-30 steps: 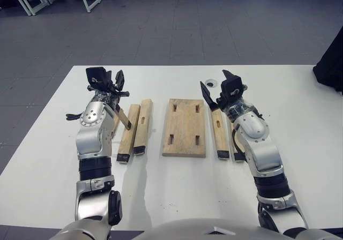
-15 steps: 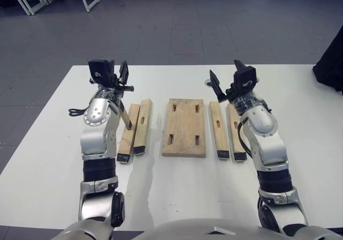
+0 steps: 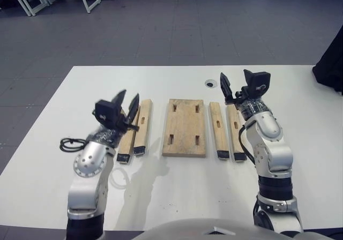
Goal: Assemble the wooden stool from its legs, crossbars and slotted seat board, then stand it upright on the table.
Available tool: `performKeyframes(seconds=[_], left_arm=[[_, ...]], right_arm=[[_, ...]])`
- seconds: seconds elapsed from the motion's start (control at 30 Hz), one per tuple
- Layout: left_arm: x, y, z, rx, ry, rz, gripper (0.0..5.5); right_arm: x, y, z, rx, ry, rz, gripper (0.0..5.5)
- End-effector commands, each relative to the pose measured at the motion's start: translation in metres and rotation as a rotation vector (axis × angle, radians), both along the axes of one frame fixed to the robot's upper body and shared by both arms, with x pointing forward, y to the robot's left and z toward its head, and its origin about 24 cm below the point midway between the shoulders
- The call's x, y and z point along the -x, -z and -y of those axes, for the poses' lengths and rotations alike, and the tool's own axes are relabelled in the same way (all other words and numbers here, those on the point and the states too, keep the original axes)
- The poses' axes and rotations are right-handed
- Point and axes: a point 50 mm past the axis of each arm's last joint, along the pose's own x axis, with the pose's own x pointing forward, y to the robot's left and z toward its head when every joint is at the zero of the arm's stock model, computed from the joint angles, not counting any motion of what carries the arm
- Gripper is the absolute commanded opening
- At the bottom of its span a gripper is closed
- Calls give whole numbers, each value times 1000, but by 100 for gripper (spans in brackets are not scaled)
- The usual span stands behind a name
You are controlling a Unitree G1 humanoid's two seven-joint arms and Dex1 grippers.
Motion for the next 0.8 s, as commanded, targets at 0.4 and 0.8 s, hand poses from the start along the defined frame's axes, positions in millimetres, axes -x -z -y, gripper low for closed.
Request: performKeyframes(seconds=[0.4,0.8], left_arm=[[10,78,-33,102,-212,-612,291],[4,83,-42,28,-259,-703,291]], right_arm=[[0,4,3,-17,83,-66,399],[3,5,-4,-5,66,-61,399]])
